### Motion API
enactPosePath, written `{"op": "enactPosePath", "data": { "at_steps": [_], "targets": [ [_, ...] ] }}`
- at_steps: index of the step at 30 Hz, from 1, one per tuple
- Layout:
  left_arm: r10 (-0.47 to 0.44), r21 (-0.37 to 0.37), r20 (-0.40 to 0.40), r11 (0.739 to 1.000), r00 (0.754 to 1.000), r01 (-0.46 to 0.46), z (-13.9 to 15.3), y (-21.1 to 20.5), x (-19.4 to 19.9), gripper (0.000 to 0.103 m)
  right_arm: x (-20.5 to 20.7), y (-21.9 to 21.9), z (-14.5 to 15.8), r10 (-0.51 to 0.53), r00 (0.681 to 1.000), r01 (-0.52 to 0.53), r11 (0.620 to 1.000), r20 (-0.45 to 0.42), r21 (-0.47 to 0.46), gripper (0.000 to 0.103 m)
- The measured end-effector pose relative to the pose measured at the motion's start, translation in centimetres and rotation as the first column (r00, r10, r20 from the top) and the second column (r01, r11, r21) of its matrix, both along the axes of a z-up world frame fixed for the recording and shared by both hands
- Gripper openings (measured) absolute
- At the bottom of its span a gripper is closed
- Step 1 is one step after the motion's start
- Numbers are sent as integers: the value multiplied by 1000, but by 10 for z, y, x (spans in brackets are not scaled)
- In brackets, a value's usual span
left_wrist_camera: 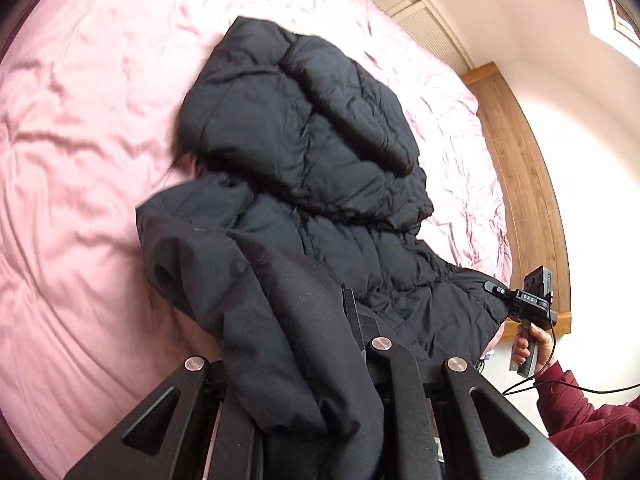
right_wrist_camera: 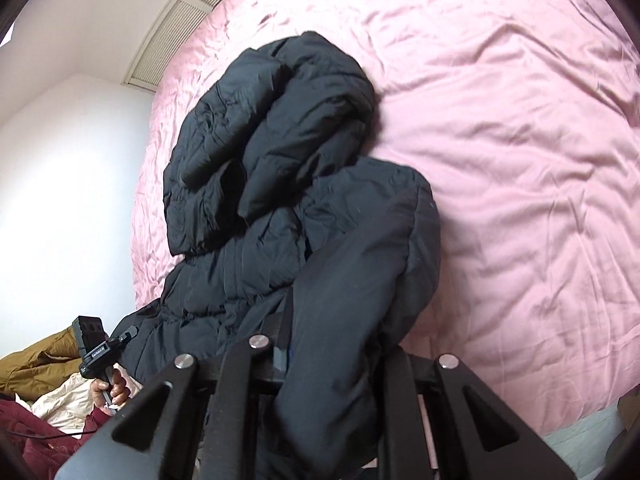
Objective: Fold large clothes
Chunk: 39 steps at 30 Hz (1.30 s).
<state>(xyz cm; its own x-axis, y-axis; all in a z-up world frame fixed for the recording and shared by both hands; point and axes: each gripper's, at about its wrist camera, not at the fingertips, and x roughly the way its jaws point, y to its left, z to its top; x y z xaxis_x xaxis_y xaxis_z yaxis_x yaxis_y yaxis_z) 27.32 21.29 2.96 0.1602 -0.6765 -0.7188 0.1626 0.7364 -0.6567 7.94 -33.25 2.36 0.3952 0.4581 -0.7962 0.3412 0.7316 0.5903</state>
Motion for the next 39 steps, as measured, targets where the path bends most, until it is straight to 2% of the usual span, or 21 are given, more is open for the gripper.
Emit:
{"op": "enactPosePath", "data": {
  "at_steps": [4, 7, 10, 12, 15, 17, 22, 25, 30, 35, 39],
  "targets": [
    [0, 1, 127, 1000, 992, 0, 44, -8, 55, 13, 46, -13, 45, -24, 997, 28, 998, 78, -55, 14],
    [47, 2, 192, 999, 980, -49, 69, -9, 99, 13, 89, -18, 74, -31, 991, 43, 995, 130, -95, 14],
    [114, 23, 209, 992, 971, -122, 74, -11, 143, 13, 137, -30, 87, -40, 988, 60, 990, 151, -127, 14],
    [173, 31, 193, 983, 966, -182, 66, -10, 173, 13, 170, -41, 84, -58, 986, 78, 989, 156, -127, 14],
    [268, 34, 152, 961, 951, -276, 40, -8, 216, 14, 220, -56, 66, -81, 988, 99, 986, 132, -134, 14],
    [315, 77, 130, 942, 940, -326, 17, -10, 244, 14, 255, -65, 43, -101, 990, 114, 985, 100, -128, 14],
    [414, 147, 24, 899, 910, -413, -48, -16, 309, 15, 328, -82, -39, -187, 982, 187, 982, -13, -30, 14],
    [419, 198, 15, 888, 908, -414, -75, -30, 342, 15, 366, -82, -78, -172, 983, 170, 985, -63, -41, 14],
    [421, 266, 48, 869, 906, -418, -106, -51, 381, 18, 410, -78, -119, -148, 985, 144, 988, -88, -57, 14],
    [380, 358, 67, 854, 923, -378, -131, -71, 393, 18, 433, -68, -146, -122, 987, 113, 990, -106, -85, 13],
    [370, 364, 54, 857, 927, -364, -126, -67, 390, 17, 433, -66, -147, -140, 984, 131, 988, -111, -88, 15]
  ]
}}
